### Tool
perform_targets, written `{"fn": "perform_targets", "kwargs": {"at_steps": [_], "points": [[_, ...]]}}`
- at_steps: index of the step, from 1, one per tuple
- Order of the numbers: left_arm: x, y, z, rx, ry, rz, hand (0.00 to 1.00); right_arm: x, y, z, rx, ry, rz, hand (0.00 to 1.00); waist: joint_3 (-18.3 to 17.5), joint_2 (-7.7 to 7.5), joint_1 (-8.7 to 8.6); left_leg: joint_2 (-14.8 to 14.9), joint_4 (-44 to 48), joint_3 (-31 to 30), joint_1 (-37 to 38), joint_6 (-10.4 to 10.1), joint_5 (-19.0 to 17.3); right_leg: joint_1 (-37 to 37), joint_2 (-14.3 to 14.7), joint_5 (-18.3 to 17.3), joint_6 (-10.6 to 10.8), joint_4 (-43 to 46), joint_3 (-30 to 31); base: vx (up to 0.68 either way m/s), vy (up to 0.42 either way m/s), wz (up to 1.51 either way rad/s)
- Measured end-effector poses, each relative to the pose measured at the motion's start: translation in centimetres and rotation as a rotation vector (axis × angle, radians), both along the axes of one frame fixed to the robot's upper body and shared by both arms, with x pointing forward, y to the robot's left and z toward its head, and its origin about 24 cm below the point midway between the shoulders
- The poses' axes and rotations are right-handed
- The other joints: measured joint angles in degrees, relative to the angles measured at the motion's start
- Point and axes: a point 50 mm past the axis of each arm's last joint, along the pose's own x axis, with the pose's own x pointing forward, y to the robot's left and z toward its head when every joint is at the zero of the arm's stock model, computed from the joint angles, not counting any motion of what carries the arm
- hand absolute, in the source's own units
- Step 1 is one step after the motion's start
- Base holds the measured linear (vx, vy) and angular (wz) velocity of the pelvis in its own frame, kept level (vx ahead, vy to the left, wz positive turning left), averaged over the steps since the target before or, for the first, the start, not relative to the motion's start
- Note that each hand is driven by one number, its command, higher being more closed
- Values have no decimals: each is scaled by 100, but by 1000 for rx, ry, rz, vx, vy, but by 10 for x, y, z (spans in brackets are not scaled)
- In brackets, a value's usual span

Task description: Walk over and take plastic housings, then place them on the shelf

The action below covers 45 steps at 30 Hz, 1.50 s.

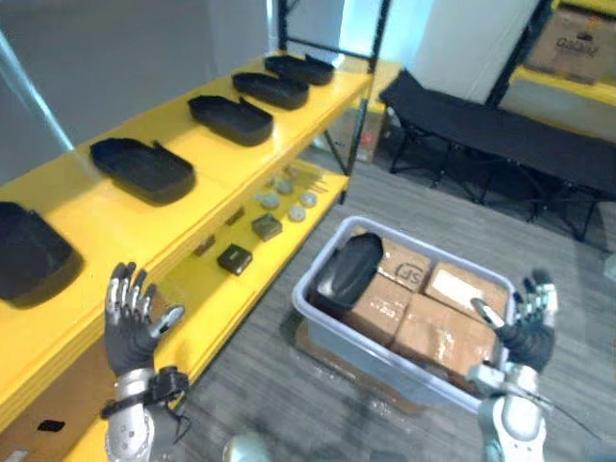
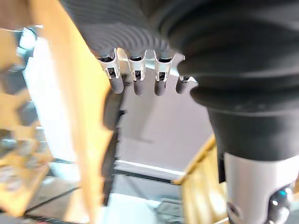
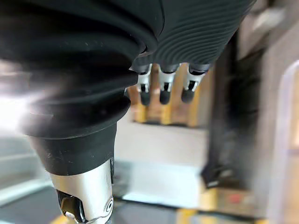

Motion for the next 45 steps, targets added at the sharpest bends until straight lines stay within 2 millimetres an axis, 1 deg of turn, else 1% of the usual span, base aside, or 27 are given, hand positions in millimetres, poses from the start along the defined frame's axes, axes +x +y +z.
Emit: {"fn": "perform_targets", "kwargs": {"at_steps": [2,3,5,6,7,8,9,11,12,13,14,15,16,17,18,19,20,22,23,25,27,29,31,33,35,38,45], "points": [[4,-7,-1,-65,-31,-13,0,2,-10,-1,-28,27,-28,0,31,144,-92,-4,-476,0,111,-76,244,-164,80,33,-50,23,25,62,-171,-9],[4,-8,0,-65,-40,-16,0,3,-13,1,-38,19,-31,0,55,179,-114,-3,-582,-3,154,-100,285,-195,100,47,-72,23,32,61,-139,-31],[9,-12,4,-68,-85,-29,0,13,-20,15,-54,-38,-44,0,192,228,-223,-8,-763,7,191,-134,357,-332,137,94,-138,36,75,16,-58,-28],[18,-18,5,-73,-104,-57,0,21,-24,20,-48,-58,-61,0,333,195,-233,-31,-756,7,194,-133,358,-402,133,96,-139,73,164,-37,9,-25],[22,-21,6,-70,-110,-79,0,26,-26,20,-39,-57,-73,0,394,171,-238,-52,-755,7,194,-133,358,-439,117,99,-139,85,189,-55,24,-23],[30,-30,7,-47,-113,-135,0,36,-28,19,-13,-46,-98,0,553,137,-262,-100,-750,10,191,-121,364,-452,83,153,-135,65,208,-82,44,-12],[39,-40,7,-32,-113,-202,0,47,-29,17,38,-34,-111,0,748,66,-285,-149,-749,17,175,-92,379,-452,43,251,-123,-5,209,-79,42,-8],[49,-53,3,19,-87,-280,0,62,-28,15,101,-18,-113,0,884,32,-280,-207,-716,15,40,-42,395,-477,-7,424,-103,-206,197,-109,75,-1],[57,-64,-2,93,-43,-332,0,75,-25,16,137,-16,-104,0,944,19,-274,-293,-698,12,-78,5,422,-509,-85,548,-76,-372,190,-111,110,5],[64,-76,-8,161,7,-377,0,90,-20,22,163,-22,-91,0,1035,59,-269,-370,-659,-15,-159,41,438,-514,-157,658,-35,-492,187,-83,102,4],[67,-81,-11,188,31,-395,0,99,-18,27,168,-26,-79,0,1093,84,-268,-400,-633,-16,-193,72,440,-514,-182,708,-40,-538,187,-95,114,6],[75,-91,-23,231,101,-437,0,119,-10,37,163,-21,-43,0,1223,156,-237,-483,-624,-48,-250,130,473,-519,-251,807,-13,-608,174,-84,88,8],[77,-94,-29,236,134,-454,0,126,-7,40,158,-12,-31,0,1268,182,-224,-507,-605,-73,-282,139,479,-519,-274,820,-7,-620,160,-101,87,19],[79,-98,-40,240,196,-473,0,136,-4,43,150,5,-13,0,1320,219,-208,-533,-540,-159,-368,142,480,-523,-296,823,-3,-620,125,-79,40,26],[75,-100,-62,243,306,-484,0,149,2,46,147,37,5,0,1359,253,-162,-551,-476,-240,-472,155,488,-545,-314,832,12,-619,47,-73,28,30],[73,-100,-72,243,355,-490,0,153,3,47,143,47,9,0,1366,268,-156,-567,-451,-317,-522,158,490,-543,-321,833,14,-617,4,-64,12,27],[66,-99,-91,244,449,-494,0,159,4,48,137,63,12,0,1371,273,-81,-591,-454,-352,-559,182,506,-553,-337,834,15,-609,-16,-54,11,20],[52,-93,-121,240,591,-484,0,167,1,52,131,83,6,0,1383,296,32,-633,-434,-445,-607,209,525,-543,-366,833,15,-557,-95,-56,11,23],[49,-92,-127,238,621,-479,0,169,-1,55,125,81,2,0,1402,317,49,-651,-436,-488,-619,230,541,-540,-382,832,14,-518,-154,-58,13,30],[39,-92,-143,219,701,-469,0,175,-7,70,98,59,-11,0,1515,399,147,-727,-431,-581,-622,274,573,-526,-450,825,10,-400,-208,-85,28,27],[25,-88,-158,194,777,-448,0,182,-5,86,84,25,-3,0,1594,447,197,-812,-433,-659,-689,306,626,-553,-529,798,-1,-320,-320,-92,31,28],[24,-85,-160,176,775,-424,0,186,-3,95,77,13,2,0,1623,501,229,-858,-421,-785,-808,316,685,-562,-563,786,7,-310,-461,-94,11,29],[24,-78,-161,160,765,-397,0,190,-2,93,80,56,-12,0,1641,510,373,-864,-412,-830,-810,301,731,-556,-569,749,39,-266,-496,-68,-7,14],[18,-65,-169,151,804,-365,0,190,-4,88,87,82,-41,0,1644,515,431,-878,-435,-938,-819,290,767,-536,-582,668,58,-157,-605,-54,-20,21],[13,-58,-173,99,821,-337,0,189,-7,86,92,103,-61,0,1647,510,450,-911,-481,-1000,-820,286,837,-548,-608,615,43,-75,-657,-37,-19,22],[12,-56,-175,76,819,-343,0,190,-8,85,74,140,-81,0,1650,507,455,-932,-562,-1032,-810,287,911,-554,-641,611,47,-50,-697,-30,-9,10],[10,-52,-177,23,818,-333,0,192,-15,71,76,300,-169,0,1652,509,478,-956,-757,-1106,-801,273,1073,-576,-667,610,47,-28,-800,-18,-4,7]]}}
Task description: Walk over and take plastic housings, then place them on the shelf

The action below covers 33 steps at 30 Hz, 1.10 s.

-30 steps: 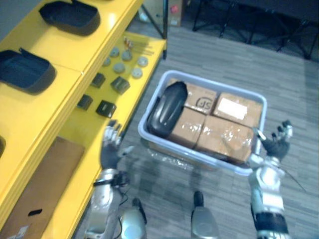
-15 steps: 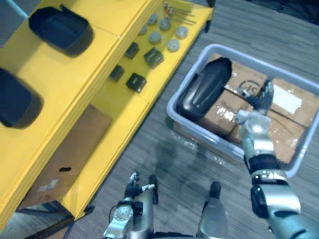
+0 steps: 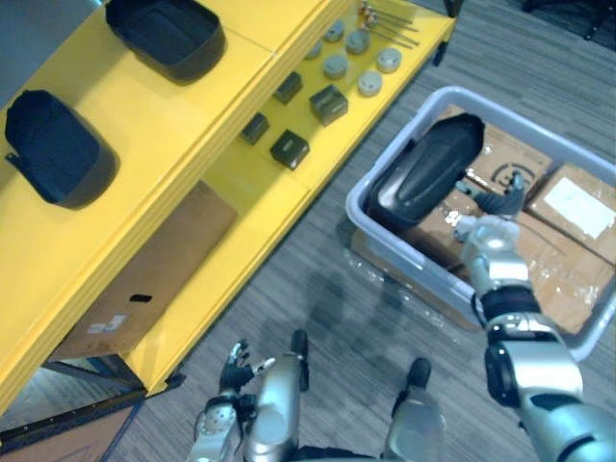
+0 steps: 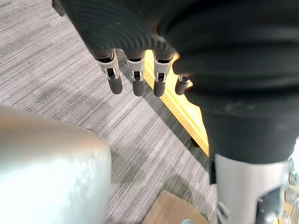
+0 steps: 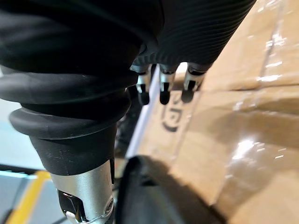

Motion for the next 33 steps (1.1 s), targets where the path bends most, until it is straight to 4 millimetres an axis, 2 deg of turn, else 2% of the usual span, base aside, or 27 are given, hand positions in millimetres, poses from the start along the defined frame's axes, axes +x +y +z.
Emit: {"fn": "perform_targets", "kwargs": {"at_steps": [8,9,13,18,19,22,25,32,33], "points": [[-1,3,-1,-26,3,31,0,-2,-8,-7,4,105,-52,0,11,20,58,4,-27,5,-3,-5,17,-30,2,0,0,12,5,0,0,0],[-1,3,-1,-26,-2,32,0,-2,-11,-9,6,129,-57,100,12,23,91,-6,-99,11,-3,-7,61,-68,-9,0,0,19,5,0,0,0],[-1,2,-1,-46,-5,52,0,-1,-16,-9,-23,203,-58,100,64,65,114,-17,-172,1,-8,-8,116,-101,-17,0,0,30,-7,-2,-2,2],[0,2,-2,-45,-9,53,0,-7,-43,-3,-135,336,-60,100,76,92,151,-31,-192,-32,-14,-12,128,-96,-27,-18,4,45,-45,-1,1,3],[1,1,-2,-42,-10,46,0,-11,-52,-4,-211,417,-59,100,95,131,149,-54,-202,-82,-14,-14,144,-96,-57,-66,16,117,-98,-5,-2,14],[2,1,-2,-40,-10,45,0,-15,-57,-10,-250,513,-47,100,94,137,158,-65,-246,-142,-14,-34,176,-94,-67,-115,9,179,-148,-2,-11,12],[4,-1,-1,-42,-18,40,0,-16,-60,-11,-329,597,-41,100,95,139,241,-64,-330,-144,-14,-42,230,-146,-67,-130,-4,203,-152,1,-7,2],[4,-2,0,-40,-15,52,0,-14,-68,9,-495,666,-58,100,97,144,272,-66,-331,-157,-10,-37,235,-110,-70,-130,-4,185,-185,-5,0,1],[4,-2,0,-40,-15,53,0,-15,-71,11,-497,670,-67,0,97,144,272,-66,-333,-161,-8,-36,237,-102,-70,-130,-4,179,-196,-18,-2,5]]}}
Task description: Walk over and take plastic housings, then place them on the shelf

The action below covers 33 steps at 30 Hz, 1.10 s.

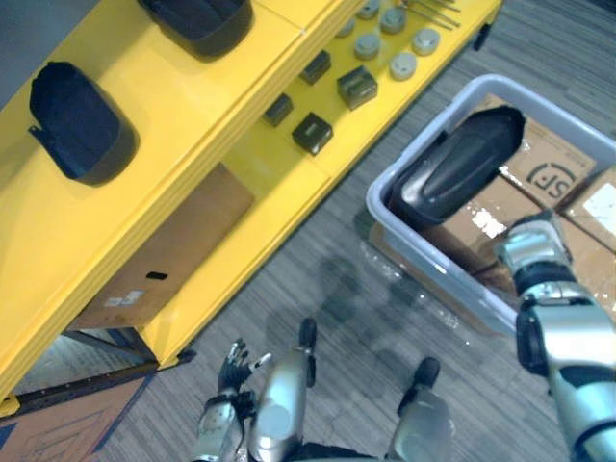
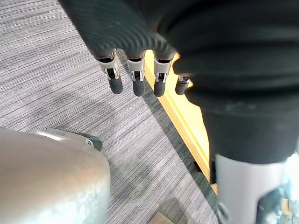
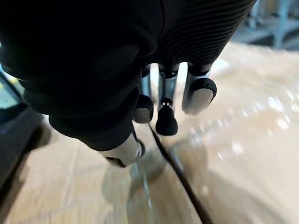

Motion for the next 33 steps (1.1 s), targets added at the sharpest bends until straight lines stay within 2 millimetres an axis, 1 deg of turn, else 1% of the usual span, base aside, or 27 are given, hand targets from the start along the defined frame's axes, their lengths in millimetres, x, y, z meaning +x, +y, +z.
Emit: {"fn": "perform_targets", "kwargs": {"at_steps": [3,7,9,10,12,15,18,21,23,25,26,28,30,33], "points": [[1,0,1,9,1,-17,0,-6,-12,7,-29,-14,-53,0,0,0,-5,2,-88,-16,9,-2,62,26,4,13,-3,-58,-72,-15,-8,5],[1,-1,1,14,0,-22,0,-4,-13,21,-41,-118,-110,0,0,0,-7,43,-196,11,70,-17,113,36,47,33,-16,-100,-70,2,-10,-3],[1,-2,1,13,-2,-28,0,-1,-11,34,-8,-258,-146,0,0,0,-9,88,-247,25,108,-39,127,51,98,70,-38,-166,-55,6,-25,-9],[1,-3,2,12,-4,-30,0,0,-10,38,-6,-295,-151,0,0,0,-10,99,-266,28,108,-50,136,50,112,86,-41,-193,-54,3,-22,-9],[0,-5,3,5,-11,-31,0,3,-7,52,-4,-430,-154,0,0,0,-21,140,-281,57,110,-55,139,50,161,137,-48,-270,-21,1,-12,-10],[0,-5,2,6,-9,-27,0,8,2,69,-6,-565,-121,0,1,-1,-10,164,-360,168,203,-67,150,39,175,159,-49,-295,80,3,-5,-17],[-1,-9,2,-13,-4,-22,0,11,10,86,-2,-697,-62,0,-2,3,-44,177,-383,200,225,-69,157,41,193,179,-60,-344,98,-4,-5,-9],[-1,-9,2,-14,-4,-25,0,15,20,87,12,-736,-14,0,-4,6,-51,177,-396,209,225,-71,159,41,195,194,-60,-377,99,0,0,0],[-1,-9,2,-14,-5,-24,0,19,29,81,33,-725,16,0,-4,6,-42,166,-426,210,225,-72,171,39,189,205,-58,-399,98,0,0,0],[-1,-10,2,-18,-5,-17,0,25,40,74,93,-720,59,0,-1,15,-21,158,-456,206,225,-69,185,38,185,208,-57,-413,91,0,0,0],[-1,-10,2,-18,-5,-16,0,26,42,73,111,-716,67,0,-1,21,-13,156,-459,205,225,-68,186,39,183,208,-56,-413,88,0,0,0],[-1,-11,2,-21,-5,-12,0,28,48,70,126,-705,87,0,20,70,2,146,-459,192,225,-67,186,51,174,208,-57,-411,75,3,0,2],[0,-15,2,-31,-8,-11,0,30,52,67,128,-686,116,0,60,173,16,126,-459,182,224,-55,197,53,153,207,-56,-396,68,-8,1,4],[-1,-18,1,-42,-1,-11,0,32,58,62,132,-652,147,0,47,283,28,100,-482,169,218,-47,223,40,126,206,-54,-373,58,-17,1,4]]}}
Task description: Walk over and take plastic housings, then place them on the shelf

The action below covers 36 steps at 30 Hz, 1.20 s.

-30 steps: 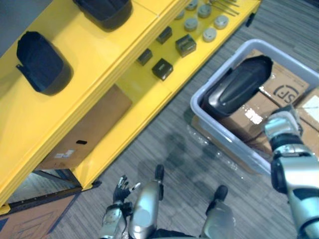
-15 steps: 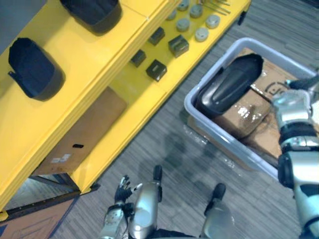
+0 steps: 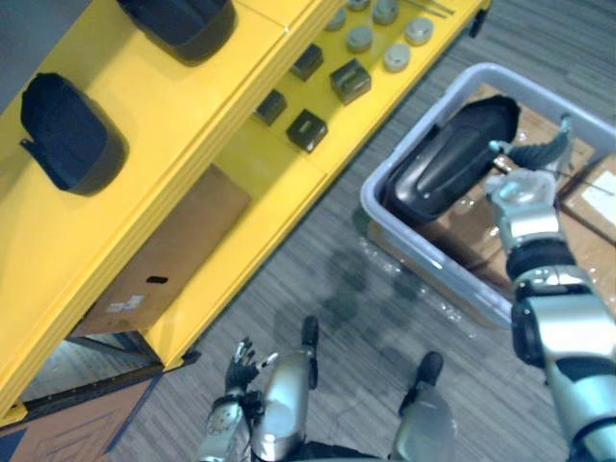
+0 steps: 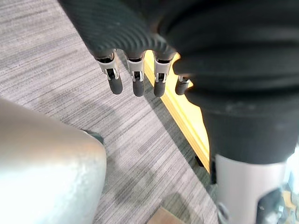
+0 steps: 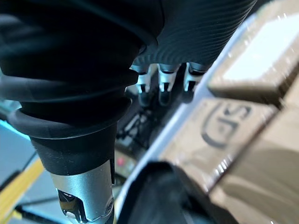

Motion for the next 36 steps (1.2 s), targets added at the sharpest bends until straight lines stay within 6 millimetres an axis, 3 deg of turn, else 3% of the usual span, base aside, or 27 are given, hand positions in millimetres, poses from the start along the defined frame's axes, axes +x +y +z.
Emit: {"fn": "perform_targets", "kwargs": {"at_steps": [5,13,17,18,36], "points": [[1,-4,0,-14,0,-10,0,-1,-4,-12,1,74,-16,0,-5,89,64,-51,-107,-36,6,11,97,-42,-51,-15,11,75,-31,-35,0,6],[2,-4,-1,-38,0,-11,0,-9,-14,-36,1,201,-121,0,-11,101,126,-132,-130,-124,-47,36,156,-105,-141,-60,17,202,-103,-20,1,6],[3,-5,-1,-37,-5,-10,0,-12,-16,-39,-3,213,-162,0,-11,101,135,-129,-116,-162,-111,31,171,-133,-136,-60,17,202,-150,-8,-2,5],[3,-4,-1,-37,-5,-9,0,-12,-16,-40,-3,219,-170,100,-11,101,135,-129,-114,-161,-111,31,171,-132,-136,-60,17,201,-150,0,0,0],[6,-5,-1,-33,0,-15,0,-18,-30,-52,-150,454,-150,100,-15,106,176,-113,-99,-142,-127,30,170,-202,-137,-64,16,232,-144,-2,-1,-1]]}}
